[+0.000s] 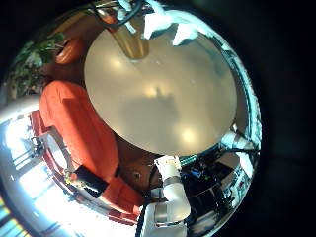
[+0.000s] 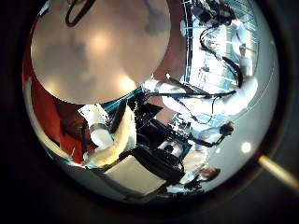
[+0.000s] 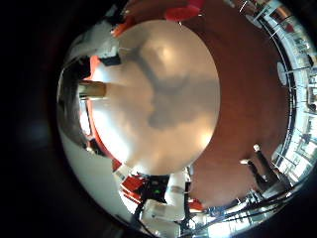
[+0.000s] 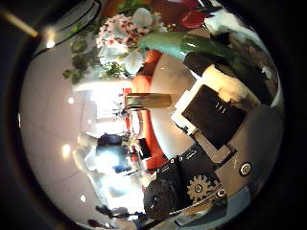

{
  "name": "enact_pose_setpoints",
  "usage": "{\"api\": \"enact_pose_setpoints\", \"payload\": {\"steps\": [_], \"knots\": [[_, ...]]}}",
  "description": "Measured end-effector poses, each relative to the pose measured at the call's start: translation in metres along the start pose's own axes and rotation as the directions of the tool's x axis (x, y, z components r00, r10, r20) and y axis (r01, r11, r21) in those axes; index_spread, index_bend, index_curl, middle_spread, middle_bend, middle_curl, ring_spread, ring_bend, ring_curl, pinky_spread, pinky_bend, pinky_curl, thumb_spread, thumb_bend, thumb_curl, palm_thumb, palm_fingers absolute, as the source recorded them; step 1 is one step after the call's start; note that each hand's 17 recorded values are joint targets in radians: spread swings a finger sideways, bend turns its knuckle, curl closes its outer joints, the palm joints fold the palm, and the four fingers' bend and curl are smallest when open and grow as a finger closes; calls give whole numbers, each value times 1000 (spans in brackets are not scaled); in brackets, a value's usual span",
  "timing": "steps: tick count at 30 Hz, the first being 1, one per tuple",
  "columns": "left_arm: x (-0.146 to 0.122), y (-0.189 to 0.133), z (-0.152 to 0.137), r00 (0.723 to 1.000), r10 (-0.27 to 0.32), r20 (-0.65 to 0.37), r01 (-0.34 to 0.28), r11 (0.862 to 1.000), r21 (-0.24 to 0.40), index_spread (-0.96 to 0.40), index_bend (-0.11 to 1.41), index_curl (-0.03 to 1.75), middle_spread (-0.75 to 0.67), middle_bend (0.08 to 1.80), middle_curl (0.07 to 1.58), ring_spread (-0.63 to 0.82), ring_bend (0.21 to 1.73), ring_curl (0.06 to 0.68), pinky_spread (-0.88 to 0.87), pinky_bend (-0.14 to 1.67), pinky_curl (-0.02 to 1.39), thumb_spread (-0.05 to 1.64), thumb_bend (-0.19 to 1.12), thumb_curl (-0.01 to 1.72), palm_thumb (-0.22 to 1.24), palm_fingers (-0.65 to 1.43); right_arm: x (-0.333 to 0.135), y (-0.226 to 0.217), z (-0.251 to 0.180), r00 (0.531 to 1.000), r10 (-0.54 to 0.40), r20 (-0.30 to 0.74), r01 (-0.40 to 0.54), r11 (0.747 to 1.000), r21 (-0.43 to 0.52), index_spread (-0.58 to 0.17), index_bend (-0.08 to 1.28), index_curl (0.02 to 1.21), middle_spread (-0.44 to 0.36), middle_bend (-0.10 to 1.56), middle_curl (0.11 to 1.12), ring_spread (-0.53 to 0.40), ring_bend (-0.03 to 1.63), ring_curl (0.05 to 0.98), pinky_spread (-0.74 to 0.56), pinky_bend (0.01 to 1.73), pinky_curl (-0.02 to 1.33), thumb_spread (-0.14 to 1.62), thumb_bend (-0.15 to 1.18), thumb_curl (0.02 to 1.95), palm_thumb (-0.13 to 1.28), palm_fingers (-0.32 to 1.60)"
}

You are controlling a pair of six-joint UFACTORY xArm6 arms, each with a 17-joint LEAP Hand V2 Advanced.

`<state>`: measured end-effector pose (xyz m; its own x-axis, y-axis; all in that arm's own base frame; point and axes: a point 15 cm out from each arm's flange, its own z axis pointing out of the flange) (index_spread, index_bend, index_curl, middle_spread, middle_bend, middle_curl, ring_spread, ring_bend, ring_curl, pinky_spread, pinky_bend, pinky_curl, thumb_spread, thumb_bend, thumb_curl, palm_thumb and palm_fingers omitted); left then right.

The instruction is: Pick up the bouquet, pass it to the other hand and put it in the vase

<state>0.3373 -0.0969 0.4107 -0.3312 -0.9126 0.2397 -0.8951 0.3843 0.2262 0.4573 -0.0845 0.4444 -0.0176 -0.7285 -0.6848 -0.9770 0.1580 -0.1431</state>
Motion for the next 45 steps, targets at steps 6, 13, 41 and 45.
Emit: {"api": "enact_pose_setpoints", "payload": {"steps": [6,13,41,45], "knots": [[16,-13,-26,989,-20,-147,37,993,113,89,159,341,383,201,326,555,454,214,510,201,318,1138,-26,317,373,159,-46,3,-58,964,-98,247,60,986,156,-209,1207,850,-155,1322,890,-210,1438,726,-136,1536,491,832,147,1041,1135,1096],[32,-21,-51,921,14,-390,57,984,171,104,165,332,335,221,346,527,481,219,483,196,322,1141,-21,315,365,210,-71,20,-80,918,-129,375,71,984,165,-202,1224,835,-149,1330,879,-209,1435,736,-137,1512,539,825,150,1133,1119,1098],[26,5,-37,930,35,-365,-3,996,87,108,177,343,348,194,356,528,477,200,475,192,319,1149,-20,324,395,181,101,58,93,864,120,-489,-271,929,-251,-221,491,535,-75,799,601,-136,1083,492,47,892,319,1044,-28,617,678,155],[26,6,-32,935,36,-353,-12,998,69,108,179,347,353,190,353,531,477,199,474,195,320,1148,-20,325,395,178,108,59,129,841,111,-530,-313,898,-309,-205,445,511,-56,756,575,-122,1063,477,78,853,294,1039,-27,580,677,164]]}}
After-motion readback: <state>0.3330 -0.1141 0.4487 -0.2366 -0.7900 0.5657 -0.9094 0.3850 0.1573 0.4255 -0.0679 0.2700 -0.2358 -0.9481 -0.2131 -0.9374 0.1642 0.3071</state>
